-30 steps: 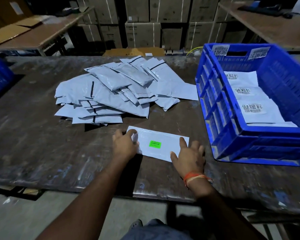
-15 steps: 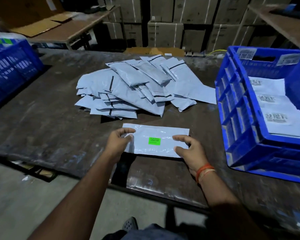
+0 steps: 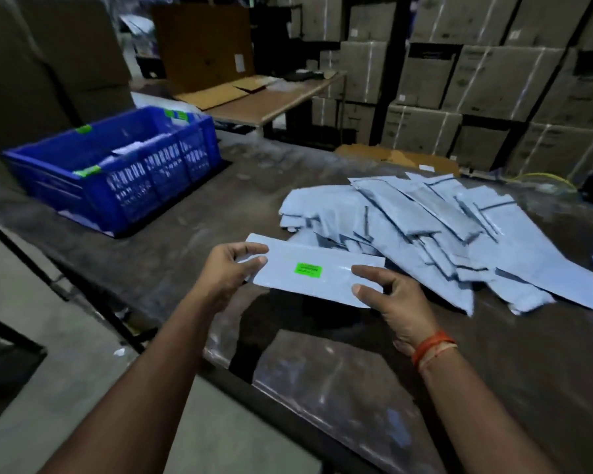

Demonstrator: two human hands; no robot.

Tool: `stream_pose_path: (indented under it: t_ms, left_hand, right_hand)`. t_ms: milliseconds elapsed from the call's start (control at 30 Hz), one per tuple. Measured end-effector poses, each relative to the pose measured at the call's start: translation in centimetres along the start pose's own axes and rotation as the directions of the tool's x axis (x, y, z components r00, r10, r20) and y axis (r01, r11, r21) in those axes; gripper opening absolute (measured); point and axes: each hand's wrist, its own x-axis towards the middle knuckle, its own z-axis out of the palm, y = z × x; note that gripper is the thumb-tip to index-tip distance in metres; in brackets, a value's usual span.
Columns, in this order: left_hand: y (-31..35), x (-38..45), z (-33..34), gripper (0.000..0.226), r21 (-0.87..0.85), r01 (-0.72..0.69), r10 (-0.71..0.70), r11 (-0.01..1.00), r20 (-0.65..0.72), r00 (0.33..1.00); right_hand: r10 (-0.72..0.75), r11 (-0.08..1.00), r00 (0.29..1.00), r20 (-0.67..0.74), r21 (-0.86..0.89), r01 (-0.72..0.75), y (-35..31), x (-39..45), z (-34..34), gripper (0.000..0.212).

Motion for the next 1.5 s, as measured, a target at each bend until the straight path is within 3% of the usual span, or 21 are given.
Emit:
stream_pose_path:
  t_ms: [367, 800, 1167, 1367, 1500]
  left_hand:
    - [3.1, 10.0, -20.3, 0.019, 0.111, -0.100, 0.101, 0.989, -0.005, 0.995]
    - [4.9, 24.3, -33.3, 0.027, 0.085, -0.176, 0.169, 0.981, 0.088, 0.982]
    - [5.7, 39.1, -46.0, 0.020, 0.206, -0.133, 0.136, 0.969, 0.003, 0.991]
    - [5.4, 49.5, -50.3, 0.016, 0.291, -0.167, 0.178, 0.942, -0.009, 0.984]
    - [5.1, 55.6, -51.5, 0.018, 0.370, -0.195, 0.206, 0.908, 0.012, 0.979]
  right_hand:
    - [-0.034, 0.999, 0.999, -0.033, 0.005, 0.034, -3.7, 8.3, 20.3, 0.031]
    - [-0.098, 0.990, 0.992, -0.085, -0.111, 0.088, -8.1, 21.7, 33.9, 0.019]
    - [-0.081, 0.992, 0.994, -0.077, -0.105, 0.073, -9.4, 33.9, 49.8, 0.016]
    - [-0.145, 0.952, 0.976, -0.160, -0.290, 0.094, -10.7, 41.6, 56.3, 0.015]
    - [-0.125, 0.873, 0.958, -0.259, -0.487, -0.018, -11.4, 45.8, 59.7, 0.019]
